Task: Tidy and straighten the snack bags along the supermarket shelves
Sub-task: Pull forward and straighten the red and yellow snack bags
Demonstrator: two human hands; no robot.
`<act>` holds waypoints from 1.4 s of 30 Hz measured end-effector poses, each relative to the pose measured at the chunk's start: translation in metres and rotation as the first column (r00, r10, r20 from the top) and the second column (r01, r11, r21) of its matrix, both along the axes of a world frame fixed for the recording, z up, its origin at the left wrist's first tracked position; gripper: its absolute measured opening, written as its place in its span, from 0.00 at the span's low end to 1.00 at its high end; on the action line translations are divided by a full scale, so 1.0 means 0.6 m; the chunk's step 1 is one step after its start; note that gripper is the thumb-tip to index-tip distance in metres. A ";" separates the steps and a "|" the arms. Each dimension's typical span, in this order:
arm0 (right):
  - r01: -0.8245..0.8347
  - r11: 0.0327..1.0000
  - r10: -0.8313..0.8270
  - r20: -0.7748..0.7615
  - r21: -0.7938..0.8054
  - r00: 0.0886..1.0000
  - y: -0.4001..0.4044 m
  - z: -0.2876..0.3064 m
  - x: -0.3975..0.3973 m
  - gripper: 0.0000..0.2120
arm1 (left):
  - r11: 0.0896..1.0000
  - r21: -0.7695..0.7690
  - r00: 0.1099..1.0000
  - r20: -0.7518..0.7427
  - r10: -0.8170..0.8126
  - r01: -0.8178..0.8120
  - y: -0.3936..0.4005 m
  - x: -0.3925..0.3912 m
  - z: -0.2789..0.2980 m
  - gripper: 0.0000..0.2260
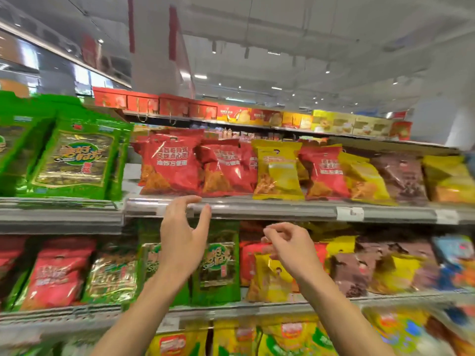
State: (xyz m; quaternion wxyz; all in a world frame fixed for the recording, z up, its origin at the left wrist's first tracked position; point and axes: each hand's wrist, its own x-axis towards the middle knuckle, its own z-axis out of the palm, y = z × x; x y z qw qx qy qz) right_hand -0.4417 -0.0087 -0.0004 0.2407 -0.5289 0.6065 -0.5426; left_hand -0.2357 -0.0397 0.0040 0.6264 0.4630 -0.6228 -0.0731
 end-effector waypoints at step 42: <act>-0.127 0.971 0.066 -0.288 -0.201 0.956 -0.219 0.144 -0.361 0.29 | 0.861 0.428 0.961 -0.155 -0.227 0.273 -0.153 -0.273 0.152 0.29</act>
